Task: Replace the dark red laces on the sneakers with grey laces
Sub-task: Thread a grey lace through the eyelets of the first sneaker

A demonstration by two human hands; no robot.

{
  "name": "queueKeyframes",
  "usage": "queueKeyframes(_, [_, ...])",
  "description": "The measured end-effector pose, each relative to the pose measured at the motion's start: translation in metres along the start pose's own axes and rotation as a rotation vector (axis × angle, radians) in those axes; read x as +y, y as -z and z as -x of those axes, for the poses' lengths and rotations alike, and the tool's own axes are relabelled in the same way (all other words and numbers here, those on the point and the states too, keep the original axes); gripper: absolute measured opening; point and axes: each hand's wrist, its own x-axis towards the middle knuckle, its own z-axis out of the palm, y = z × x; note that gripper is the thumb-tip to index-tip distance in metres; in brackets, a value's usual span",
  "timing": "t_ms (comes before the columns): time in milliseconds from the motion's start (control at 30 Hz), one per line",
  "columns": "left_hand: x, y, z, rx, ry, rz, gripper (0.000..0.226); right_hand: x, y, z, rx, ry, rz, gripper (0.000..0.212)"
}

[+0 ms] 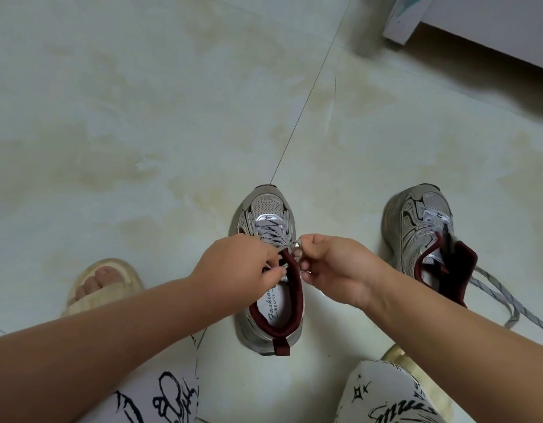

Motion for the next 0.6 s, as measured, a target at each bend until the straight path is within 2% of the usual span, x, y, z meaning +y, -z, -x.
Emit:
queueKeyframes(33, [0.002, 0.002, 0.001, -0.011, -0.014, -0.032, 0.029, -0.001, 0.000, -0.001, 0.008, 0.010, -0.007, 0.033])
queueKeyframes(167, [0.006, 0.008, -0.004, 0.168, -0.243, -0.154, 0.037, -0.008, -0.001, -0.001, 0.016, 0.033, -0.186, 0.023])
queueKeyframes(233, [0.007, 0.004, -0.008, 0.062, -0.235, -0.134, 0.032, -0.012, 0.002, -0.001, 0.006, 0.027, -0.170, 0.023])
queueKeyframes(300, [0.005, 0.004, -0.009, -0.058, -0.095, -0.056, 0.029, -0.015, 0.006, 0.001, 0.049, 0.033, 0.009, 0.021])
queueKeyframes(367, [0.002, 0.002, -0.013, -0.045, -0.029, 0.020, 0.027, -0.019, 0.010, 0.005, 0.101, 0.064, 0.245, 0.015])
queueKeyframes(500, [0.005, -0.001, -0.015, -0.109, 0.045, 0.085, 0.026, -0.025, 0.011, 0.011, 0.125, 0.114, 0.618, 0.024])
queueKeyframes(600, [0.007, -0.003, -0.017, -0.151, 0.113, 0.165, 0.029, -0.025, 0.007, 0.012, 0.150, 0.108, 0.642, 0.018])
